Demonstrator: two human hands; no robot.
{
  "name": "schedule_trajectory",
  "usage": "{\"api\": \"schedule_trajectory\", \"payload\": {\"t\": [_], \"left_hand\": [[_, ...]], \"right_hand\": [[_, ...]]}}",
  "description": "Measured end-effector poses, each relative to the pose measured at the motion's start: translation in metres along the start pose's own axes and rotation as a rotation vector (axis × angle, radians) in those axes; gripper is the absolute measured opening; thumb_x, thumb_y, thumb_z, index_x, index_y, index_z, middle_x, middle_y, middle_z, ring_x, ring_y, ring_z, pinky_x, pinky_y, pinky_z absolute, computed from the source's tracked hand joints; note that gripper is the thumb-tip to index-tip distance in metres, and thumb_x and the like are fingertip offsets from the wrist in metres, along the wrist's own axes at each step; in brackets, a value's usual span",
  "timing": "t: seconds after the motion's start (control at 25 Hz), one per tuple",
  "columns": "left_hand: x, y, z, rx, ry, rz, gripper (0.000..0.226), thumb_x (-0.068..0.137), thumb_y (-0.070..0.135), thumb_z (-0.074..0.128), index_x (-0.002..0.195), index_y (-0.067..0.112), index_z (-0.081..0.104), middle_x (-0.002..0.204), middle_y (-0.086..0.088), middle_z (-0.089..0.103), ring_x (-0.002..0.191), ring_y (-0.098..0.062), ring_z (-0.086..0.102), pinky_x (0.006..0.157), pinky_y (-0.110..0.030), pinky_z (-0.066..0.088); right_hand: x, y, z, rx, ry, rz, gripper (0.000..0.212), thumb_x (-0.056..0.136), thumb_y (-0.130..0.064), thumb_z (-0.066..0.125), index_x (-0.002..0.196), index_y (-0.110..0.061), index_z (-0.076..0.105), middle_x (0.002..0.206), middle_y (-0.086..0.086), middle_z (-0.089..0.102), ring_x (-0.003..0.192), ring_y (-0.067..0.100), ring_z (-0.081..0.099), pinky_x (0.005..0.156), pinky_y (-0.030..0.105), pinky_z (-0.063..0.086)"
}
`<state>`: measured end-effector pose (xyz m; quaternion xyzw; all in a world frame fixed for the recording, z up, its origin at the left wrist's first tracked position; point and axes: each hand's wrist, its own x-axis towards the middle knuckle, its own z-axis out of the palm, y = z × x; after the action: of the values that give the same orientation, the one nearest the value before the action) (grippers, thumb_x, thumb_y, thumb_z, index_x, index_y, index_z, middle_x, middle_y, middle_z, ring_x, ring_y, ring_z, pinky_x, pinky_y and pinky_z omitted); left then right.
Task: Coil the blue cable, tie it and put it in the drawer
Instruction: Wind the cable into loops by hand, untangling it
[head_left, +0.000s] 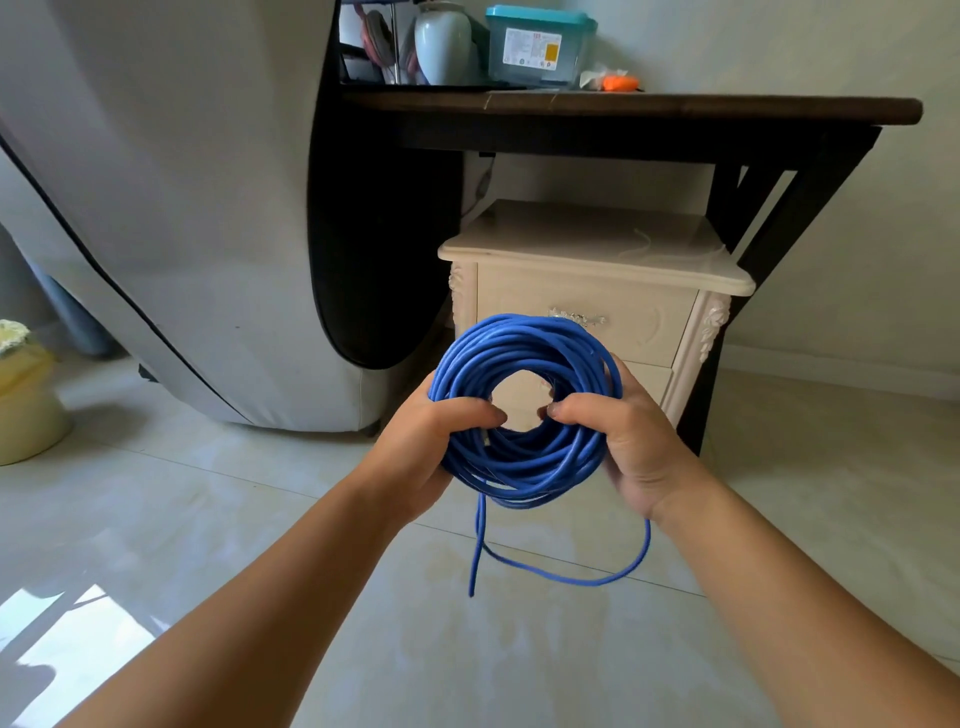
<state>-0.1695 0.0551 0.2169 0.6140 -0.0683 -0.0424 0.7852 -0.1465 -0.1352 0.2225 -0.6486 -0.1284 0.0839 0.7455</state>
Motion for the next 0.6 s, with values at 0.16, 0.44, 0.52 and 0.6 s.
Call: {"api": "schedule_trajectory", "payload": {"t": [0.16,0.44,0.52,0.6], "left_hand": [[-0.001,-0.005,-0.003,0.167,-0.007,-0.099,0.043,0.077,0.021,0.075,0.118,0.021,0.061,0.101,-0.01,0.067,0.098,-0.026,0.067,0.095,-0.049,0.053],[0.0,0.003,-0.005,0.765,-0.048,0.131,0.098,0.074,0.014,0.083,0.152,0.036,0.028,0.143,0.012,0.044,0.123,-0.005,0.053,0.1,-0.029,0.051],[-0.003,0.0,0.0,0.935,-0.097,0.256,0.099,0.072,0.015,0.083,0.151,0.034,0.028,0.136,0.011,0.049,0.116,-0.004,0.057,0.097,-0.028,0.053],[-0.005,0.0,0.004,0.949,-0.084,0.298,0.095,0.071,0.014,0.083,0.149,0.034,0.032,0.124,0.013,0.058,0.106,-0.002,0.062,0.09,-0.025,0.055]], "right_hand": [[0.002,0.0,-0.001,-0.077,0.078,0.022,0.046,0.061,-0.008,0.062,0.104,-0.024,0.064,0.081,0.005,0.058,0.081,0.026,0.058,0.077,0.043,0.049],[-0.002,-0.011,0.004,-0.634,-0.082,-0.088,0.061,0.072,0.002,0.066,0.117,-0.036,0.052,0.103,-0.01,0.064,0.088,0.008,0.065,0.074,0.025,0.051],[-0.006,-0.012,0.013,-0.871,-0.164,-0.121,0.068,0.069,-0.005,0.069,0.123,-0.039,0.046,0.109,-0.016,0.058,0.093,0.005,0.061,0.076,0.023,0.051],[-0.01,-0.013,0.019,-0.947,-0.158,-0.157,0.069,0.07,-0.008,0.07,0.124,-0.04,0.039,0.108,-0.016,0.054,0.092,0.005,0.058,0.074,0.022,0.05]]}}
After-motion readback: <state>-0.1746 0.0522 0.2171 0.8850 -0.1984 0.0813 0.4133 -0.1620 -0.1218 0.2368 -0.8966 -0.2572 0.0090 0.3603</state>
